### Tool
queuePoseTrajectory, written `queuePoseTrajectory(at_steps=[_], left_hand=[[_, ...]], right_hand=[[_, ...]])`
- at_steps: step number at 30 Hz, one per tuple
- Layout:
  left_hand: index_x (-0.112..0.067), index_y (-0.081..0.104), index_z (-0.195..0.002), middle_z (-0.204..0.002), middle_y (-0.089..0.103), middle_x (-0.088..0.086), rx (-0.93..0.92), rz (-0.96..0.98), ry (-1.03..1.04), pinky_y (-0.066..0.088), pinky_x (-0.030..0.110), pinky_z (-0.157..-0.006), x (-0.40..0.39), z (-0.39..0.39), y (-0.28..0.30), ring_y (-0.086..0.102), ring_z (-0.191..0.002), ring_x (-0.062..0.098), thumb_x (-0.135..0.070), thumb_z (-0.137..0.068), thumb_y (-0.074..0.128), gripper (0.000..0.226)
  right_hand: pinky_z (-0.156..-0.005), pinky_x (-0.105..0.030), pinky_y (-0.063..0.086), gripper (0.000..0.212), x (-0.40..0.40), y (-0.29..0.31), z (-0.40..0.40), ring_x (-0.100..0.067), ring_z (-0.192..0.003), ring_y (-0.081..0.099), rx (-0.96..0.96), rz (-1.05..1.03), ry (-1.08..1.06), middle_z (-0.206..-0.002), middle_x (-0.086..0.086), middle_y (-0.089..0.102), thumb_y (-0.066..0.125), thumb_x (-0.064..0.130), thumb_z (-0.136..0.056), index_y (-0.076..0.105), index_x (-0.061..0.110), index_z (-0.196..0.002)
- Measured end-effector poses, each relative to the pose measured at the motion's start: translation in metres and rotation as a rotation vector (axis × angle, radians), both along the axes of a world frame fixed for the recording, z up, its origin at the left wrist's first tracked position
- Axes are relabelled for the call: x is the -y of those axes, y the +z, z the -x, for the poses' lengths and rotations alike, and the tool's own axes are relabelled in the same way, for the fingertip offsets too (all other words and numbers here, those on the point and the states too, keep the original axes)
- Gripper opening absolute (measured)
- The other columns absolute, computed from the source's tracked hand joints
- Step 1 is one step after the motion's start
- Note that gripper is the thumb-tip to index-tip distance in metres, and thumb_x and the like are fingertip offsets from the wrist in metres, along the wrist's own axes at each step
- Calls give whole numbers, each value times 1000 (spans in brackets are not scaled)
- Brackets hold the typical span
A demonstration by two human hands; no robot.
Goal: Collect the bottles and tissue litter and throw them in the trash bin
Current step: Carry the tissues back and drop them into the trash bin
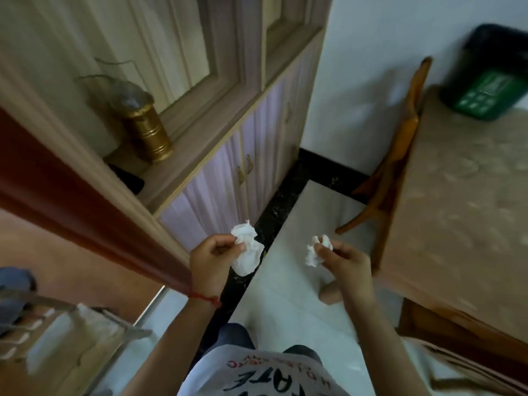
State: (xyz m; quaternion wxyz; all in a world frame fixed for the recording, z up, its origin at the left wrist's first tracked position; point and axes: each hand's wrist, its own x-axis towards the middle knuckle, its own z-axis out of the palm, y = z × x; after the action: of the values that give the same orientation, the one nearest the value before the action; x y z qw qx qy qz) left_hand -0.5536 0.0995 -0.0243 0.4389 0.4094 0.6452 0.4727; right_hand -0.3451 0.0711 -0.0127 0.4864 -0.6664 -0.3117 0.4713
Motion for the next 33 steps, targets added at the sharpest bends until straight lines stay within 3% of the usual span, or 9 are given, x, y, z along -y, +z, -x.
queuePoseTrajectory(at_steps=[4, 10, 14, 20, 26, 30, 33], left_hand=[[-21, 64, -69, -72, 66, -5, 27, 6, -133, 46, 4, -56, -28, -19, -2, 59, -57, -10, 0, -69, 74, 23], [-22, 63, -68, -72, 65, -4, 64, 22, -264, 46, 4, -56, -71, -47, -4, 59, -57, -9, 0, -68, 75, 25], [-22, 63, -66, -64, 65, -9, 80, 38, -292, 47, 5, -55, -107, -65, -8, 58, -54, -8, 2, -68, 75, 27], [-17, 62, -66, -49, 64, -16, 105, 36, -307, 44, 4, -52, -179, -106, -10, 56, -50, -8, 5, -68, 73, 25], [-18, 63, -68, -68, 63, -2, 122, 29, -288, 46, 4, -55, -265, -157, -1, 58, -54, -8, 1, -67, 76, 23], [-18, 62, -68, -69, 63, -1, 117, -1, -301, 45, 3, -53, -323, -195, 12, 58, -52, -9, 3, -68, 74, 25], [-18, 61, -68, -68, 62, -3, 112, -29, -309, 44, 3, -53, -364, -216, 19, 57, -53, -11, 3, -69, 74, 25]], right_hand=[[-55, -8, 47, 8, 3, 0, -11, -1, -56, 61, 21, 4, -137, -71, -6, 66, 67, 8, -82, 70, 0, -81], [-57, -16, 47, 5, -9, -2, -29, -17, -65, 61, 14, 57, -317, -74, -10, 68, 68, 11, -81, 72, 8, -81], [-52, -10, 47, 11, -35, -4, -42, -14, -63, 61, 14, 71, -346, -76, -12, 69, 68, 12, -81, 71, 2, -85], [-60, -11, 51, 6, -106, -8, -76, -11, -63, 63, 32, 22, -362, -68, -3, 68, 67, 9, -81, 71, 9, -76], [-77, -26, 53, 7, -193, 1, -126, -12, -72, 68, 2, -14, -350, -72, -3, 73, 68, 15, -82, 73, 13, -77], [-68, -29, 51, 6, -249, 12, -164, -17, -71, 66, 8, -38, -368, -73, -6, 72, 68, 14, -81, 72, 10, -80], [-59, -23, 51, 6, -289, 18, -185, -21, -76, 67, 34, -24, -360, -79, -9, 72, 68, 15, -82, 72, 11, -83]])
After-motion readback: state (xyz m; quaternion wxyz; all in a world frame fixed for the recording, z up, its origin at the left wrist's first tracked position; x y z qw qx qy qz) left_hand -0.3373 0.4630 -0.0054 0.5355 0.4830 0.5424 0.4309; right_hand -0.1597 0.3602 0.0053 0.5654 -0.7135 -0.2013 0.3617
